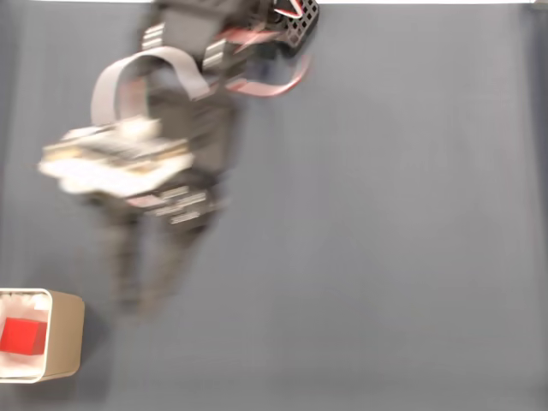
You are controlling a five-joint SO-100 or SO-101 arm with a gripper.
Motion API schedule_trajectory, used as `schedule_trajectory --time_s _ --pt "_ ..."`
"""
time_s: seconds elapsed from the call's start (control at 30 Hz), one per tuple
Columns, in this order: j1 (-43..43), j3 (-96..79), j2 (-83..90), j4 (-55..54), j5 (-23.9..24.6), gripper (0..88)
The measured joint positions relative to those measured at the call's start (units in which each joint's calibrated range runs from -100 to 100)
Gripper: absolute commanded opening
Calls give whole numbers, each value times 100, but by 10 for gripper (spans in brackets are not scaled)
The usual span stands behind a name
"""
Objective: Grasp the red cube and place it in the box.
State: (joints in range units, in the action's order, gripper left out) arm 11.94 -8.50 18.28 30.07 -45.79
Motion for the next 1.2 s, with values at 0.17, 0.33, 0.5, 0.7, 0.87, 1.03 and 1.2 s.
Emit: schedule_trajectory --time_s 0.17,0.33,0.5,0.7,0.87,1.03,1.2 --pt "-794 -2089 1676 0 -117 0" --pt "-1239 -4421 3404 0 -200 0" --pt "-1291 -6600 5080 72 -225 0" --pt "-1291 -8382 6583 899 -225 0" --pt "-1291 -8978 7434 2204 -186 0" --pt "-1291 -9087 7842 3564 -181 0" --pt "-1291 -9087 8102 4256 -274 0"
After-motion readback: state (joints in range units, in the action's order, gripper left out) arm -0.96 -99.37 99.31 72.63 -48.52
